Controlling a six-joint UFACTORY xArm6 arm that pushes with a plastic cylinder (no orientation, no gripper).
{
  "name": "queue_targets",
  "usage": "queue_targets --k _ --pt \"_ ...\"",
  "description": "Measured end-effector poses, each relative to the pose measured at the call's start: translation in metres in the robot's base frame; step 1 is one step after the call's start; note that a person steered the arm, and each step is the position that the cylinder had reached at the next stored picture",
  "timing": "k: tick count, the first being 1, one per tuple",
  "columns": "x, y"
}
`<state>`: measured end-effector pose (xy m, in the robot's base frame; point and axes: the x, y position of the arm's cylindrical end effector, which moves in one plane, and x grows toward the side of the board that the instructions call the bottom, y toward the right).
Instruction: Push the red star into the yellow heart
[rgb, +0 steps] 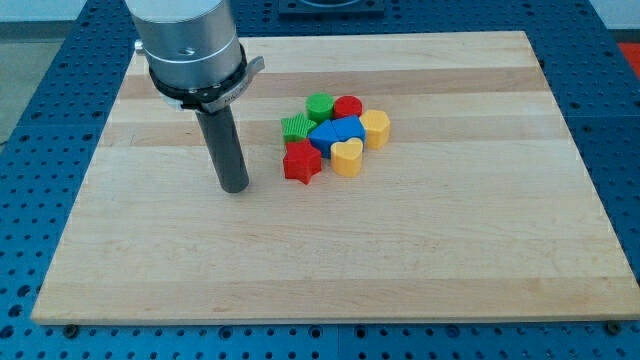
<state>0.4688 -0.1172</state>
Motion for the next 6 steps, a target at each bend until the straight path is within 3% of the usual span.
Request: queue_targets --k 6 --pt "-0.014 0.012"
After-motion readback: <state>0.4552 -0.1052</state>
